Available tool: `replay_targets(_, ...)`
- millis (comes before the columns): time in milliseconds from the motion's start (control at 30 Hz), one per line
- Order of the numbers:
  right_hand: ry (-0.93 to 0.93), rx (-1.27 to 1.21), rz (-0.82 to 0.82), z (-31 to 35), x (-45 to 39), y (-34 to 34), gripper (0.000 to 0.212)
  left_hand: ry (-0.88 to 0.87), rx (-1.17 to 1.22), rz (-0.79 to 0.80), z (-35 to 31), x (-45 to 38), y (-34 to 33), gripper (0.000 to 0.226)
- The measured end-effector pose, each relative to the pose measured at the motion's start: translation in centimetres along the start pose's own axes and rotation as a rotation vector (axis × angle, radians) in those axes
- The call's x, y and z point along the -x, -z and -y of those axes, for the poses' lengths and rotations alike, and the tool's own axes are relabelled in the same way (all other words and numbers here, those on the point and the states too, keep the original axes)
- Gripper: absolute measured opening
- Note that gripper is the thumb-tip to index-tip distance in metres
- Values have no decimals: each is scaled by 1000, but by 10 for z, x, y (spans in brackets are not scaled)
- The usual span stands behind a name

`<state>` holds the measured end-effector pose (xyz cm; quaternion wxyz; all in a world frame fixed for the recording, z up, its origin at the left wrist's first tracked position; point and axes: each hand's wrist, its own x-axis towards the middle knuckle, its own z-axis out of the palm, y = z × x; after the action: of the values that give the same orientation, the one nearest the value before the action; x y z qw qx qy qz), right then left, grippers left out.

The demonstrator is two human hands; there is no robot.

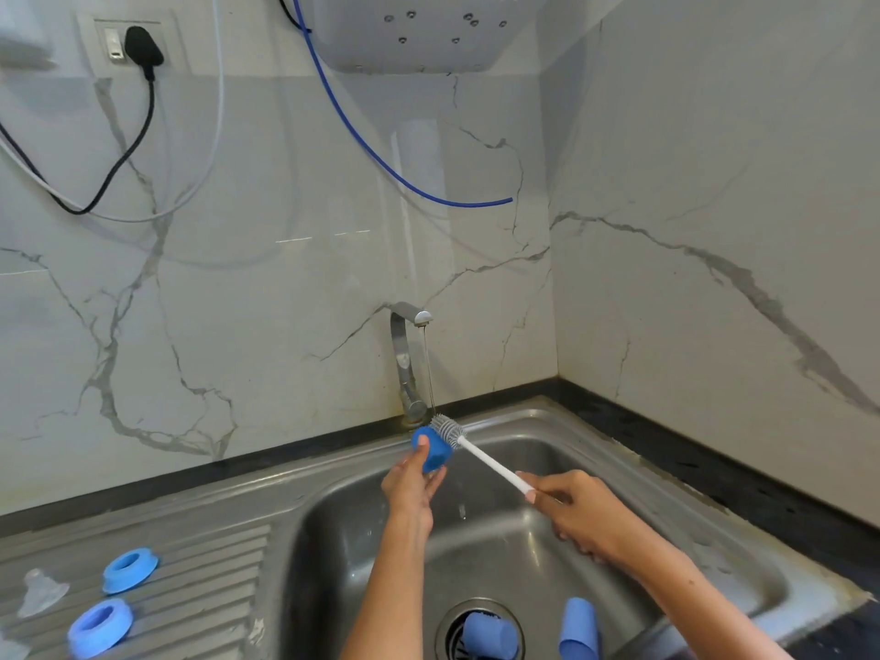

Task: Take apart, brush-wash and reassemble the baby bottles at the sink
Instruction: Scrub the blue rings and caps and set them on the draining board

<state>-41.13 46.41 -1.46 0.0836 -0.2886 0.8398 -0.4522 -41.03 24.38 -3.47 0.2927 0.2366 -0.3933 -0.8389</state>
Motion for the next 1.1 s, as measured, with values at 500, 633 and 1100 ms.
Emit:
replay_targets(500, -9, 44, 22, -4, -4, -5, 15, -53, -80, -82, 7, -3, -5, 16)
replay_targets(633, 16, 89, -45, 0, -8, -9, 32, -79, -179, -46, 16, -2, -12, 24)
replay_targets(1100, -40, 14, 25, 1, -1, -17, 36, 4, -33, -162, 6, 0, -3, 16)
